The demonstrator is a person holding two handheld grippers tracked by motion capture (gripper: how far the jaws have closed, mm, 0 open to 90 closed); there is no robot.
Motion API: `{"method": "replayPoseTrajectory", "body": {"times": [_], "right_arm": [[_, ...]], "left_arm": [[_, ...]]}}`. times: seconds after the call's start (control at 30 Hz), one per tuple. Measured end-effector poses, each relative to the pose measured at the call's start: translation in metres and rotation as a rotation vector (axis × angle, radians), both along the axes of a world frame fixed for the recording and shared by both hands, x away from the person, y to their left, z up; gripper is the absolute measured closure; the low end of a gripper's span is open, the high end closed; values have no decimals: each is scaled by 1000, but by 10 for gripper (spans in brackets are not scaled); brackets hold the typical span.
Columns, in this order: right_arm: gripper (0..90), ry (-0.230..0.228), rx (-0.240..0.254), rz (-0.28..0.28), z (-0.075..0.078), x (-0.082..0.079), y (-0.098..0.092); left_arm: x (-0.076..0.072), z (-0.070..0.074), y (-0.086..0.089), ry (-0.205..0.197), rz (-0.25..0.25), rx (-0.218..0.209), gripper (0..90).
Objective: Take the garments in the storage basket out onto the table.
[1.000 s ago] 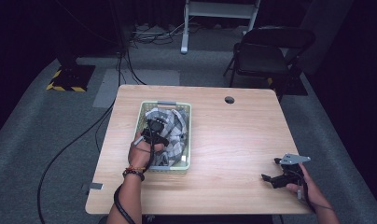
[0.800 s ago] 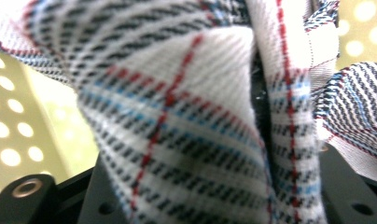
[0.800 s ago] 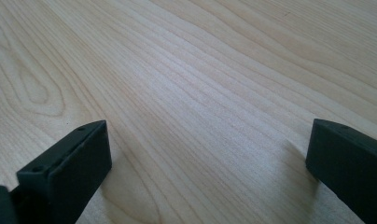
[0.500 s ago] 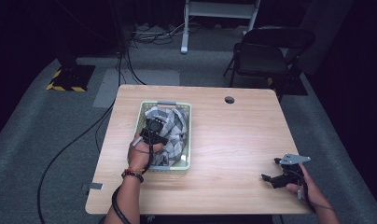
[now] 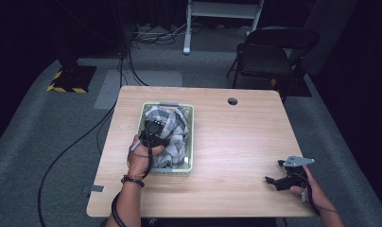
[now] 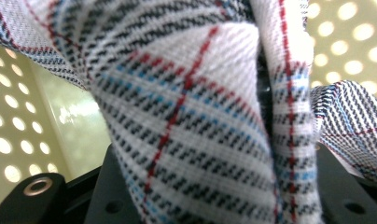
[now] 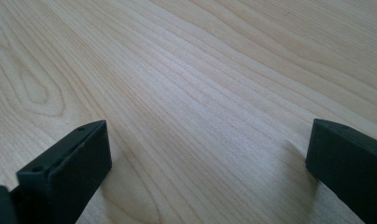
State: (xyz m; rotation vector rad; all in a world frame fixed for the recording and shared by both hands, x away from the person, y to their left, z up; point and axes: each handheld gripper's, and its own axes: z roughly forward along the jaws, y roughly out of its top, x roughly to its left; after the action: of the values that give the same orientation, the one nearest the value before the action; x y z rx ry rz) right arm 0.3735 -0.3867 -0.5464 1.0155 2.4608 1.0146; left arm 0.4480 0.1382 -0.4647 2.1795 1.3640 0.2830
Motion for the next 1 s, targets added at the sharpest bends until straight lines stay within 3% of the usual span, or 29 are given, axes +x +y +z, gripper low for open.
{"method": "replayPoseTrajectory", "body": {"times": [0.53,1.0], "right_arm": [[0,0,0,3,0,0,0],[0,0,0,3,0,0,0]], "left_arm": [[-10,14,3,-44,-28,-45,563],[-18,27,10,-74,-22,-107,562]]}}
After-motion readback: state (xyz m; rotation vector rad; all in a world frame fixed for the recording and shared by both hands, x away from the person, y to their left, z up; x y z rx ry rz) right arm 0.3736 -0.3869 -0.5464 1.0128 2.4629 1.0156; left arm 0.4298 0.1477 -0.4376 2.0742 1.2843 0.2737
